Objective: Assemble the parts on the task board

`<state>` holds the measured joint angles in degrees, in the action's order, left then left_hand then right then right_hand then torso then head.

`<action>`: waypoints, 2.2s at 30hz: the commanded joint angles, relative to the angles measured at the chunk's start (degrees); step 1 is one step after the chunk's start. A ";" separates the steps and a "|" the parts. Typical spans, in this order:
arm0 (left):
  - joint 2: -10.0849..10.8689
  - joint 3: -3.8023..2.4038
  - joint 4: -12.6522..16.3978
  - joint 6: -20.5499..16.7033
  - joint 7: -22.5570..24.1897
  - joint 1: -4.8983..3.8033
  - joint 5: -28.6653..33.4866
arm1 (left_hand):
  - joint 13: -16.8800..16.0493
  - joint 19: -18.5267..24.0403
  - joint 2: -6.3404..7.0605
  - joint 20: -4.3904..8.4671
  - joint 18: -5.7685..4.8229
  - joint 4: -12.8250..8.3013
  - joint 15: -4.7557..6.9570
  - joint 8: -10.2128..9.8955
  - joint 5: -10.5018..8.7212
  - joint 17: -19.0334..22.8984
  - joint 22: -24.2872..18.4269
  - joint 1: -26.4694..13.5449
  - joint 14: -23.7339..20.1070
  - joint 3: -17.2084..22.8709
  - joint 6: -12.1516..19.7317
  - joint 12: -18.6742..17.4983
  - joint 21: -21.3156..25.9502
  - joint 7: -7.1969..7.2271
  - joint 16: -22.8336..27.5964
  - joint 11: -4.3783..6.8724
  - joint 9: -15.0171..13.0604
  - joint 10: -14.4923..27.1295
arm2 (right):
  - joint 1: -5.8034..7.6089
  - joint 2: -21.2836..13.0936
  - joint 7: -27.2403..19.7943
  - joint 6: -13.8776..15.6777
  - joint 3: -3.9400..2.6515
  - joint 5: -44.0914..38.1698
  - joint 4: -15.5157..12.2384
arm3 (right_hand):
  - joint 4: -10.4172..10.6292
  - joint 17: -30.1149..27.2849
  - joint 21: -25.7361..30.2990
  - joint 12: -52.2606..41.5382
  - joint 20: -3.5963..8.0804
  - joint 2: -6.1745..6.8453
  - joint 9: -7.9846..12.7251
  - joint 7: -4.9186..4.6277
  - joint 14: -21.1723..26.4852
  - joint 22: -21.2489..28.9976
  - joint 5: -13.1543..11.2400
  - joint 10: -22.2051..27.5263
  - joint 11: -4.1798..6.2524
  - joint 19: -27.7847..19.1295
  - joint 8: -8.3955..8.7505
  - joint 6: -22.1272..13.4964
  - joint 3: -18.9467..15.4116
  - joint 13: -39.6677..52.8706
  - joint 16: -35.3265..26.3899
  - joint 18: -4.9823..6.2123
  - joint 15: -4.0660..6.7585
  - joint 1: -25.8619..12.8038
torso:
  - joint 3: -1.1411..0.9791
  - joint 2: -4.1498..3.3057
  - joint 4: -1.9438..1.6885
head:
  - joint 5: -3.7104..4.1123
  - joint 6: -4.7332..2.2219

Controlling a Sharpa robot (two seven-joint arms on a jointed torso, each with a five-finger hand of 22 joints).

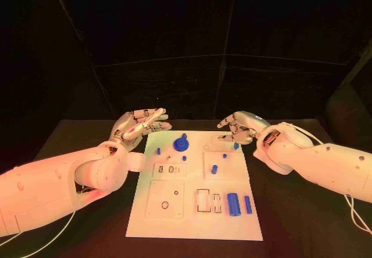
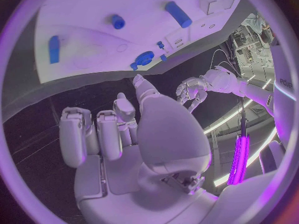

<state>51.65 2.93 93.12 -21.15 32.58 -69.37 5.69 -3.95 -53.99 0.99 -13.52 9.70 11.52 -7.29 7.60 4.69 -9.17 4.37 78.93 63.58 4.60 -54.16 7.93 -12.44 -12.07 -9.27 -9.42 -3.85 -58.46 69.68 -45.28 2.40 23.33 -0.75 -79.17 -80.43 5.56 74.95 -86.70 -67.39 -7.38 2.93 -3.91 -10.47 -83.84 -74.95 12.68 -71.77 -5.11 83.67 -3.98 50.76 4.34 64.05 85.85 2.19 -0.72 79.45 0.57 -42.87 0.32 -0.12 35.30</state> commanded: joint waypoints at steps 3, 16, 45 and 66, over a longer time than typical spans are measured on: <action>-0.23 -0.03 -0.09 0.41 0.59 -0.08 -0.31 | 0.09 -0.47 0.00 -0.01 0.90 -0.32 0.31 -0.26 -0.17 -0.11 -0.10 0.55 0.18 0.00 -0.44 -0.33 0.32 -0.11 0.18 -0.03 0.07 -0.41 | 0.08 -2.85 -8.33 -0.35 0.01 5.23 0.54 | -0.84 5.82 -0.36 -0.05 0.12 0.35 -0.04 0.34 -4.20 -7.68 0.22 -0.14 0.10 0.57 0.03 0.28 0.01 0.06 0.32 -0.44 -0.09 1.46 | -0.24 -0.03 0.34 | 0.59 -0.49; -0.88 -0.03 -1.00 0.95 0.17 -0.06 -0.28 | 0.08 -0.50 -0.05 0.00 0.90 -0.37 0.32 -0.25 -0.18 -0.12 -0.11 0.59 0.19 0.03 -0.49 -0.33 0.33 -0.06 0.20 0.00 0.06 -0.46 | -1.26 -4.12 -12.47 -4.27 0.05 9.05 7.01 | -1.47 5.88 -0.34 0.55 0.15 0.53 -0.04 0.37 -4.20 -7.65 0.42 0.26 0.14 0.54 0.01 0.40 0.11 -0.49 0.33 -0.43 -0.07 2.40 | -0.14 -0.04 0.16 | 1.42 -0.81; -1.34 0.00 -1.83 1.16 -0.14 -0.02 -0.28 | 0.08 -0.50 -0.05 0.00 0.89 -0.41 0.32 -0.26 -0.19 -0.12 -0.12 0.61 0.19 0.03 -0.49 -0.35 0.35 -0.04 0.22 0.01 0.06 -0.47 | -3.42 -0.33 -12.85 -7.65 0.04 11.68 12.50 | -1.38 5.93 -0.33 0.48 0.21 0.03 -0.22 0.54 -4.20 -7.66 0.70 0.03 0.26 0.53 -0.54 1.56 0.09 -0.32 0.32 -0.43 0.02 2.31 | -0.07 -0.03 0.09 | 1.45 -0.25; -1.25 0.01 -1.94 1.02 -0.19 -0.02 -0.28 | 0.09 -0.52 -0.08 0.01 0.89 -0.50 0.33 -0.29 -0.19 -0.14 -0.15 0.67 0.19 0.05 -0.49 -0.38 0.38 -0.03 0.28 0.02 0.07 -0.48 | -4.13 -0.27 -12.07 -7.74 0.04 11.39 12.36 | -1.34 5.95 -0.29 0.28 0.32 -0.25 -0.34 0.75 -4.20 -7.59 0.83 -0.27 0.46 0.47 -1.03 2.58 0.06 -0.07 0.31 -0.40 0.17 2.21 | -0.09 -0.01 0.13 | 1.58 -0.16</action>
<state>50.41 2.98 91.15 -20.72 32.17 -69.33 5.70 -3.95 -53.99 0.99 -13.52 9.70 11.37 -7.29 7.60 4.69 -9.25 4.27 78.93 63.58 4.76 -54.16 7.93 -12.44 -12.07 -9.28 -9.42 -3.85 -58.46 65.48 -45.52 -9.81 15.74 -0.69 -67.83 -67.98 4.39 74.91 -86.70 -67.00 -7.16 3.29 -4.17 -9.70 -83.84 -74.91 13.19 -71.96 -4.91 83.88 -4.61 52.87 4.42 63.89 85.98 2.20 -0.72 81.59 0.47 -42.86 0.44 1.42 35.12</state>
